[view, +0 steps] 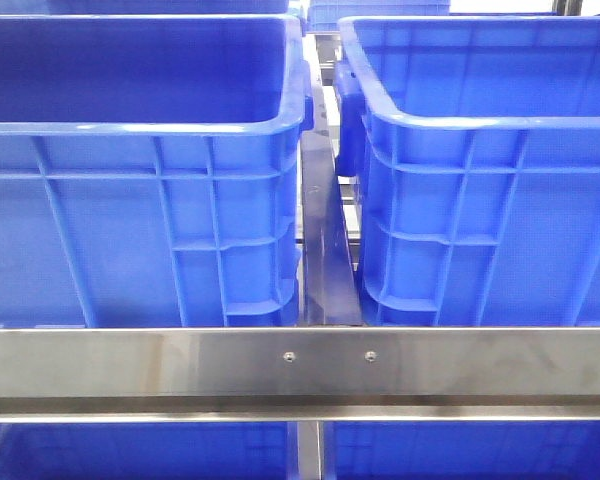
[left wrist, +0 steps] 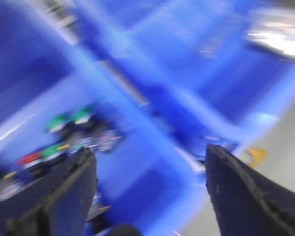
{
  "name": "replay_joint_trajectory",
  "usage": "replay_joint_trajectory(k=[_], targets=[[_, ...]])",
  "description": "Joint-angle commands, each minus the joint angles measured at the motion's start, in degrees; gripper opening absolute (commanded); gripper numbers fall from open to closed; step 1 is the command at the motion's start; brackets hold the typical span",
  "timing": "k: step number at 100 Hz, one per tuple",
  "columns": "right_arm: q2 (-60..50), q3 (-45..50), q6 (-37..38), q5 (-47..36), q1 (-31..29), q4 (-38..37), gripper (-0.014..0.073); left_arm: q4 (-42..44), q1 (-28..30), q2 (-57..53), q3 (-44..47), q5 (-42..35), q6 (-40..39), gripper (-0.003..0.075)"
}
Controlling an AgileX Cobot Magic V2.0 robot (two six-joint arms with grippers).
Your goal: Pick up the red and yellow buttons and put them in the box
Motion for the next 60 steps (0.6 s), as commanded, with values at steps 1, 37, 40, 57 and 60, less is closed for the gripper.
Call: replay_joint_trajectory(k=[1, 37, 40, 57, 60], targets=[[-1.6, -2.3, -0.7, 1.4, -0.3, 2.9, 0.0126, -1.0, 4.2, -2.6, -0.4, -4.1, -0.8, 0.0449], [-1.6, -2.3, -0.8, 1.2, -0.3, 2.8, 0.0126, -6.0, 23.9, -13.8, 14.1, -12.0, -0.8, 0.0449], [-1.6, -2.3, -0.8, 1.1, -0.3, 2.8, 0.0126, -6.0, 25.1, -15.7, 15.5, -12.4, -0.8, 0.0449], [-1.6, -2.3, -0.8, -0.2, -0.3, 2.8, 0.0126, -6.0, 31.5, -24.8, 23.5, -13.9, -0.8, 0.0449], [-1.6, -2.3, -0.8, -0.4, -0.3, 2.8, 0.0126, -6.0, 32.4, -26.4, 25.0, -14.0, -0.8, 0.0449]])
